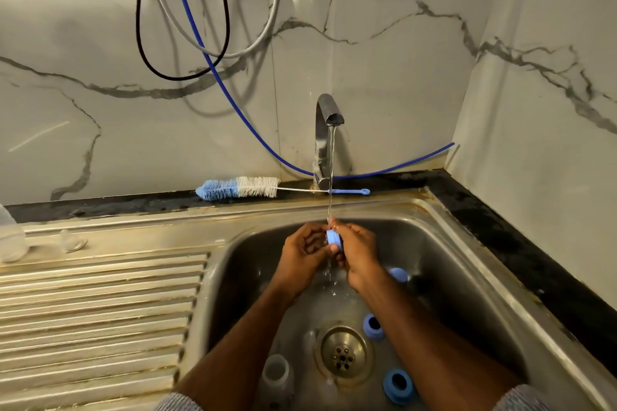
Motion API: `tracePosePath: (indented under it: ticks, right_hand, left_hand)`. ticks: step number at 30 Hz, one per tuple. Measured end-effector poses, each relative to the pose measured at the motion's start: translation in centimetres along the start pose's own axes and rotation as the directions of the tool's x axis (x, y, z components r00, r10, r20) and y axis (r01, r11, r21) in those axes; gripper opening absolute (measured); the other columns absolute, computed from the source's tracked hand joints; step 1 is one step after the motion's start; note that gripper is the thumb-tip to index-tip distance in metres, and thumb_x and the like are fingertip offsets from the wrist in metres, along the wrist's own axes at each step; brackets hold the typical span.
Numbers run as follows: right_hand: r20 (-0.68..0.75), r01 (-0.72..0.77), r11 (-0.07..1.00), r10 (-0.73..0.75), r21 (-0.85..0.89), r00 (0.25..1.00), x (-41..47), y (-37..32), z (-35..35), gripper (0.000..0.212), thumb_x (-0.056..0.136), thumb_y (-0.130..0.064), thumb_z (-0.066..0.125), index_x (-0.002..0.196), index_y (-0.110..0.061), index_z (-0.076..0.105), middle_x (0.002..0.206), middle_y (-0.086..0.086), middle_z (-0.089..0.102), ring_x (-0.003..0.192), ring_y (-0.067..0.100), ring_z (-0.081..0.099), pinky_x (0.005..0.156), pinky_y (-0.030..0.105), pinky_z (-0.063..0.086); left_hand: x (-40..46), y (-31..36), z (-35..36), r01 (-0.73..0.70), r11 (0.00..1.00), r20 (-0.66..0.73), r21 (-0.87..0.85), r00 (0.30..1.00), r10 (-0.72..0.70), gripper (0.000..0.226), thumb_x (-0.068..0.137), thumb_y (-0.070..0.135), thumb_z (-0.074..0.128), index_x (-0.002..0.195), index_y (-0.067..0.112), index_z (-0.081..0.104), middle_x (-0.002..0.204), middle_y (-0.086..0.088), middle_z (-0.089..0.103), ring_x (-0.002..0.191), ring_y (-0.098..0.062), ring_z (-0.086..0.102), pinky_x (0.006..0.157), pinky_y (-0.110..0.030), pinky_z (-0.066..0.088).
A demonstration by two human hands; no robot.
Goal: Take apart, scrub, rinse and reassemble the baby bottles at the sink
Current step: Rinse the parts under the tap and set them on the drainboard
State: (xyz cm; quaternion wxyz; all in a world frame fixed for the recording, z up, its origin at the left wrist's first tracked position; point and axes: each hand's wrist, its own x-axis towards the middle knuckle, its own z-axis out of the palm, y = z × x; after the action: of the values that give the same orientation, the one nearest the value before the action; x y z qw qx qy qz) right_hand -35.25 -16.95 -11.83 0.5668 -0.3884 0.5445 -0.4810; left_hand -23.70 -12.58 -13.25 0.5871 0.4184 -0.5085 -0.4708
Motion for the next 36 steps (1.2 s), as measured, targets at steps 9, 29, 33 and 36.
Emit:
tracePosePath:
  ticks: [9, 29, 33, 36]
  right_hand:
    - [0.299, -0.078, 0.973, 0.009, 0.218, 0.954, 0.9, -0.9, -2.0, 0.013, 0.095, -0.014, 0.064, 0.103, -0.007, 0.072, 0.084, 0.007, 0.072, 0.059, 0.008, 0.056, 0.056, 0.022, 0.046]
    - [0.345, -0.028, 0.989, -0.024, 0.146, 0.938, 0.9, -1.1, -2.3, 0.012, 0.094, -0.013, 0.065, 0.101, -0.003, 0.069, 0.067, 0.005, 0.067, 0.040, 0.004, 0.040, 0.039, 0.018, 0.035]
    - [0.370, 0.019, 0.996, -0.052, 0.092, 0.928, 0.8, -0.7, -2.8, 0.020, 0.088, -0.013, 0.072, 0.104, -0.002, 0.066, 0.069, 0.005, 0.068, 0.042, 0.005, 0.044, 0.039, 0.018, 0.036]
    - [0.319, 0.056, 0.998, -0.061, 0.026, 0.946, 0.6, -0.4, -2.0, 0.042, 0.081, -0.029, 0.078, 0.107, 0.001, 0.063, 0.078, 0.008, 0.070, 0.048, 0.008, 0.052, 0.041, 0.020, 0.038]
  left_hand:
    - [0.0, 0.9, 0.4, 0.197, 0.867, 0.011, -0.459, 0.976, -0.216, 0.032, 0.099, 0.002, 0.053, 0.131, 0.000, 0.058, 0.125, -0.023, 0.068, 0.114, -0.034, 0.068, 0.089, -0.033, 0.061]
    - [0.2, 1.7, 0.5, 0.287, 0.774, 0.004, -0.564, 0.938, -0.345, 0.029, 0.106, 0.009, 0.042, 0.124, -0.004, 0.062, 0.123, -0.027, 0.067, 0.108, -0.034, 0.070, 0.093, -0.038, 0.058]
    - [0.3, 1.4, 0.9, 0.289, 0.774, -0.025, -0.563, 0.931, -0.365, 0.031, 0.106, 0.011, 0.042, 0.124, -0.007, 0.061, 0.122, -0.030, 0.066, 0.100, -0.030, 0.072, 0.088, -0.035, 0.061]
    - [0.4, 1.1, 0.8, 0.286, 0.790, -0.046, -0.543, 0.929, -0.368, 0.029, 0.105, 0.010, 0.045, 0.123, -0.007, 0.061, 0.119, -0.029, 0.067, 0.098, -0.030, 0.072, 0.083, -0.033, 0.062]
